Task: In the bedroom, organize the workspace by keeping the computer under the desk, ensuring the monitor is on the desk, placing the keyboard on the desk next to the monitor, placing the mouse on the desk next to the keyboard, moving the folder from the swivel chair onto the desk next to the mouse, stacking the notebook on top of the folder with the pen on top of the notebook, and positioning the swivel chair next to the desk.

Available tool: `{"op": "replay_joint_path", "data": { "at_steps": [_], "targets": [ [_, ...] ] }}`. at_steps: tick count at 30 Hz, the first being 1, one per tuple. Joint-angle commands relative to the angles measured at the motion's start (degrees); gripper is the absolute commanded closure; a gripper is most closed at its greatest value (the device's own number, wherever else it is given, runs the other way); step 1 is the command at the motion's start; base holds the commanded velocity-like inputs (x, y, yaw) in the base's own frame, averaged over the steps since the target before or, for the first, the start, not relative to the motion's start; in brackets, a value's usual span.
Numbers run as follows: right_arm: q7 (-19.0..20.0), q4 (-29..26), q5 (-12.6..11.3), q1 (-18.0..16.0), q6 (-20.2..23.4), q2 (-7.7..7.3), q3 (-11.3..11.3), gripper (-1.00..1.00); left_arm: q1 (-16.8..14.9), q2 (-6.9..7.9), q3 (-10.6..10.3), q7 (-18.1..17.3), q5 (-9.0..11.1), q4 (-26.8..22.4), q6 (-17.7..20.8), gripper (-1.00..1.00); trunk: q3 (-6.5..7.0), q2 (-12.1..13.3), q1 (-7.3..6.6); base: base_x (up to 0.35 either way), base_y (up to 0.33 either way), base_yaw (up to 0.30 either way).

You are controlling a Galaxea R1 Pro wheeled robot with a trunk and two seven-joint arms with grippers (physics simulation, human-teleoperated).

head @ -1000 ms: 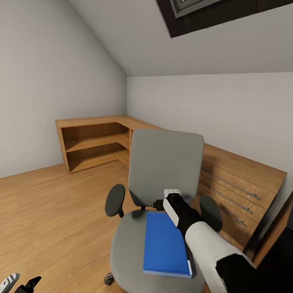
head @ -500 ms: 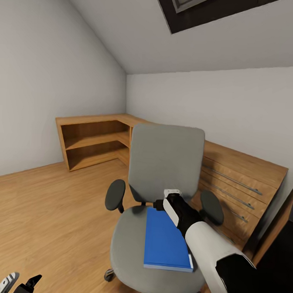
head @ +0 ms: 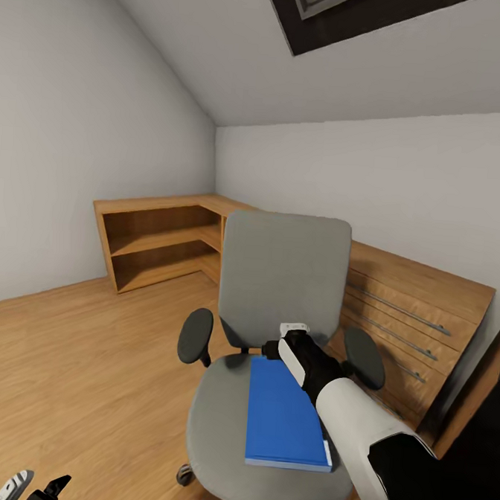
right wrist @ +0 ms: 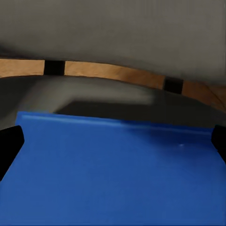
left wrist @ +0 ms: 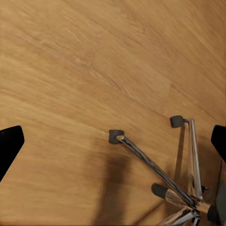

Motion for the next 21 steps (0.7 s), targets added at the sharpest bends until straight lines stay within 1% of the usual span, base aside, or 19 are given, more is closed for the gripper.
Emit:
{"op": "replay_joint_path", "data": {
  "at_steps": [1, 4, 8, 10, 11, 15, 16, 18, 21],
  "targets": [
    [-0.54, -0.03, -0.61, -0.05, 0.14, 0.0, 0.31, -1.0, 0.01, -0.01, 0.07, 0.47, 0.57, 0.15, 0.16, -1.0, -0.05, -0.02, 0.02, 0.239, 0.0, 0.0],
    [-0.53, -0.03, -0.64, -0.05, 0.14, 0.0, 0.31, -1.0, 0.02, 0.01, 0.02, 0.49, 0.53, 0.5, 0.08, -1.0, -0.05, -0.02, 0.02, 0.161, 0.0, 0.0],
    [-0.65, 0.0, -0.67, -0.05, 0.15, 0.0, 0.28, -1.0, 0.03, 0.02, -0.03, 0.5, 0.51, 0.66, 0.1, -1.0, -0.05, -0.02, 0.02, 0.058, 0.0, 0.0],
    [-1.65, 0.01, -1.02, -0.05, 0.19, 0.0, 0.21, -1.0, 0.03, 0.02, -0.04, 0.5, 0.5, 0.73, 0.1, -1.0, -0.05, -0.02, 0.02, 0.02, 0.0, 0.0],
    [-2.85, 0.03, -1.92, -0.05, 0.18, 0.0, 0.18, -1.0, 0.01, 0.02, -0.05, 0.5, 0.5, 0.83, 0.1, -1.0, -0.05, -0.02, 0.02, 0.011, 0.0, 0.0],
    [-5.1, 0.05, -5.36, -0.05, 0.16, 0.0, 0.22, -1.0, 0.02, 0.02, -0.05, 0.5, 0.53, 1.02, 0.11, -1.0, -0.05, -0.02, 0.02, 0.007, 0.0, 0.0],
    [-5.84, 0.05, -6.89, -0.05, 0.15, 0.0, 0.25, -1.0, 0.02, 0.02, -0.05, 0.5, 0.53, 1.06, 0.11, -1.0, -0.05, -0.02, 0.02, 0.003, 0.0, 0.0],
    [-6.48, 0.06, -8.24, -0.05, 0.14, 0.0, 0.28, -1.0, 0.02, 0.02, -0.05, 0.5, 0.56, 1.12, 0.11, -1.0, -0.05, -0.02, 0.02, 0.002, 0.0, 0.0],
    [-6.88, 0.06, -9.08, -0.05, 0.14, 0.0, 0.3, -1.0, 0.01, 0.02, -0.05, 0.52, 0.52, 1.14, 0.06, -1.0, -0.05, -0.02, 0.02, 0.0, 0.0, 0.0]
  ]
}}
